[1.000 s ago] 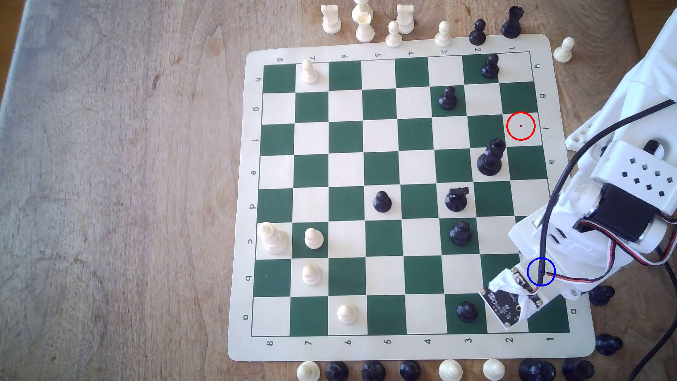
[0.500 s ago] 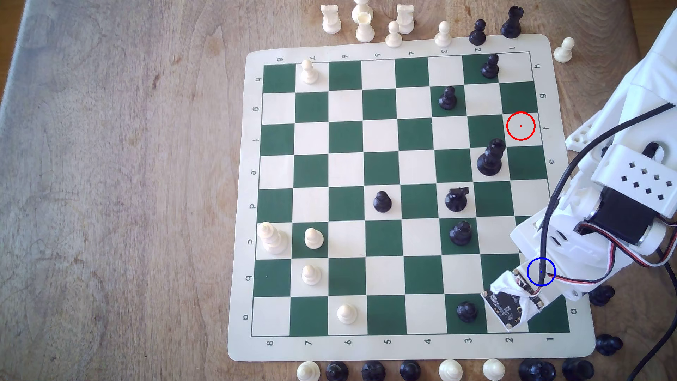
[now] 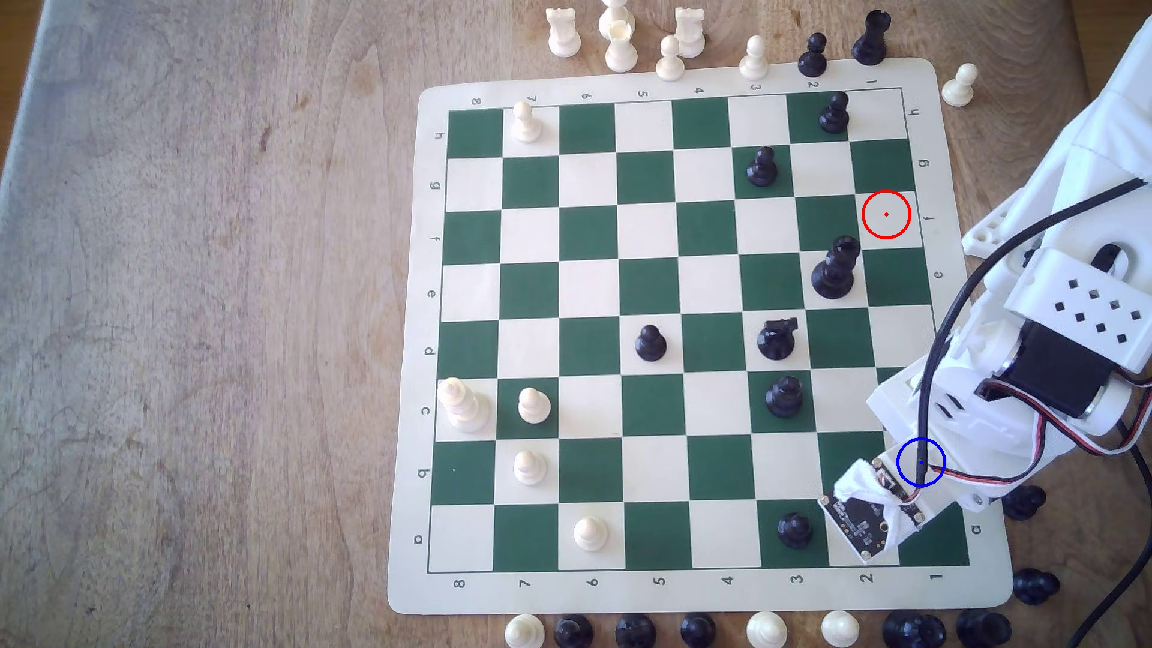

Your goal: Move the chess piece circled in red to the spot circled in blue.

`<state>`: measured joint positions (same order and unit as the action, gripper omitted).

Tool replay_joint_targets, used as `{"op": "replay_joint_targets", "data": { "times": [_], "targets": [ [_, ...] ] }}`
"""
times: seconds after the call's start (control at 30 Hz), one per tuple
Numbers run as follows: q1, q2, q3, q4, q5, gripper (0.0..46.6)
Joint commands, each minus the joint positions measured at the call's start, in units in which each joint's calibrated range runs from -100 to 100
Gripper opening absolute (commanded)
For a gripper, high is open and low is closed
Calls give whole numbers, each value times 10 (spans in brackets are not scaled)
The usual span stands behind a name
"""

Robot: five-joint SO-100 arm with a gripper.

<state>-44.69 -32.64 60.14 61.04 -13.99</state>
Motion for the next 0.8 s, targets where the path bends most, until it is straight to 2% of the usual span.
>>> {"op": "replay_joint_targets", "data": {
  "times": [0.0, 0.17, 0.2, 0.33, 0.63, 0.77],
  "targets": [
    [-9, 2, -6, 3, -6, 10],
    [-9, 2, -3, 3, -6, 67],
    [-9, 2, -3, 3, -6, 97],
    [-8, 0, -3, 6, -10, 161],
    [-1, -22, -3, 19, -12, 193],
    [16, -29, -21, 46, -5, 194]
  ]
}}
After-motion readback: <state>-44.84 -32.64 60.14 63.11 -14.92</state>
